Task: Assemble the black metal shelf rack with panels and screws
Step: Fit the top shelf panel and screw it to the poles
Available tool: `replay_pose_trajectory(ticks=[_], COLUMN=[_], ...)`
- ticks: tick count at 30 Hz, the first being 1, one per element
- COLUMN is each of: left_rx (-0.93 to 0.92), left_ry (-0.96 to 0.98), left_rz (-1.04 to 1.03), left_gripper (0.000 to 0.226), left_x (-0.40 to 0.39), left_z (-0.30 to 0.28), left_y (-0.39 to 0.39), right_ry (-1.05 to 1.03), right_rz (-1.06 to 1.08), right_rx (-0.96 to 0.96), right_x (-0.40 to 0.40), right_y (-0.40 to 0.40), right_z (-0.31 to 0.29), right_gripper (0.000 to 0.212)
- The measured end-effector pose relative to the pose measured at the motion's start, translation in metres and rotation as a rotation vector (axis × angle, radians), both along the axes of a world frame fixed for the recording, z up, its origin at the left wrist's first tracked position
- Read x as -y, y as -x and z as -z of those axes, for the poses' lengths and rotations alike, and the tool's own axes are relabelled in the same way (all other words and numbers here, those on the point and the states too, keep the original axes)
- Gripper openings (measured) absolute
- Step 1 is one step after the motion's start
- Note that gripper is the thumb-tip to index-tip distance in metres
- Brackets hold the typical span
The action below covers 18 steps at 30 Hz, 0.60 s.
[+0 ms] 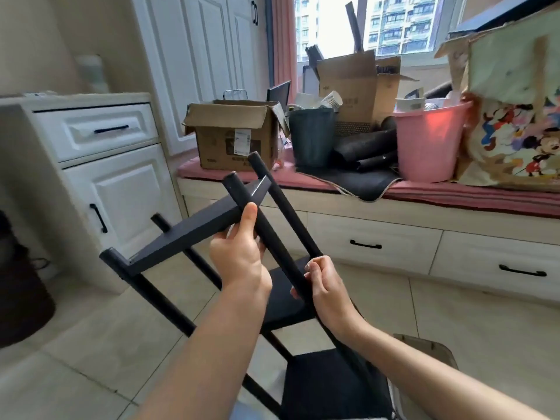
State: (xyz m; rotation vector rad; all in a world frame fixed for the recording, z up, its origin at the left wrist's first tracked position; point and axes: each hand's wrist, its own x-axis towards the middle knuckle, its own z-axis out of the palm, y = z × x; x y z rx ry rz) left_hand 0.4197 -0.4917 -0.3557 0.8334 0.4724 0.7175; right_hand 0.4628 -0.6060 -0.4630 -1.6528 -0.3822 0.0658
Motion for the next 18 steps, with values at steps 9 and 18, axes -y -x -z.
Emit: replay_pose_trajectory(ticks=[9, 18], left_rx=[-0.015, -0.032], left_ry=[0.117, 0.336], left_rz=[-0.091, -0.04], left_gripper=[0.032, 0.043], left_x=[-0.1, -0.169], left_z=[0.014, 0.065], left_y=[0.016, 0.024], right_ry=[0.217, 0.378], right_rz=[-0.103, -0.181], right_rx=[0.138, 0.212], right_x=[-0.09, -0.133], right_y=[-0.009, -0.022], right_z=[0.002, 0.023], right_gripper=[0.023, 0.022])
